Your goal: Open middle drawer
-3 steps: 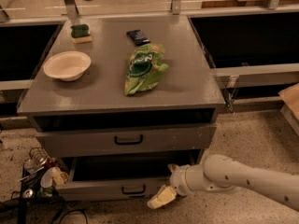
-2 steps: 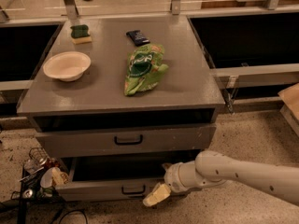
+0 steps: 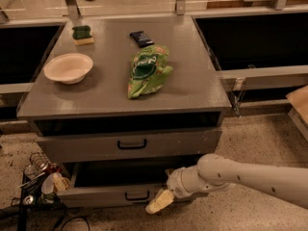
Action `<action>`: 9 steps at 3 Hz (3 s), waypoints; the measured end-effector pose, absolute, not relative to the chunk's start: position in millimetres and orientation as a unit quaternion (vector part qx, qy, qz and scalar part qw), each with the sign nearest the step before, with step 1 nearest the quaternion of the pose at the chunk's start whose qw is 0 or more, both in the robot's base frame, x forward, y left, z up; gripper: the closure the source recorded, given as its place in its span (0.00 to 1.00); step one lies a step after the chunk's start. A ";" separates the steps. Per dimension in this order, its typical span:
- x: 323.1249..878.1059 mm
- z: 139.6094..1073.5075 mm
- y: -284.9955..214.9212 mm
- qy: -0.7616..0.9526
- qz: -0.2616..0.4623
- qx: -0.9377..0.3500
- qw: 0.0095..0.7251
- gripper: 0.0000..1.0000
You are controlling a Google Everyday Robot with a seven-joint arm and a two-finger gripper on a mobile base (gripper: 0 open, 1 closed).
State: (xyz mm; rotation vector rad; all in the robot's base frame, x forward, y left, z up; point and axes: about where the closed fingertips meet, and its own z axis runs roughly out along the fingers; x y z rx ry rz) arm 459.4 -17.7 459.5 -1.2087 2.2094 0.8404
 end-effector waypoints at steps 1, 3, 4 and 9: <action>446.1 440.5 -12.9 0.809 0.317 -0.449 0.208 0.00; 434.0 444.6 -14.3 0.801 0.337 -0.446 0.215 0.00; 398.5 464.0 -20.8 0.776 0.377 -0.445 0.239 0.00; 378.9 498.9 -33.7 0.776 0.330 -0.448 0.298 0.00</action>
Offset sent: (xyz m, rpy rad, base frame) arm -0.0101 0.0034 -0.0144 -0.0131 0.0437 0.0258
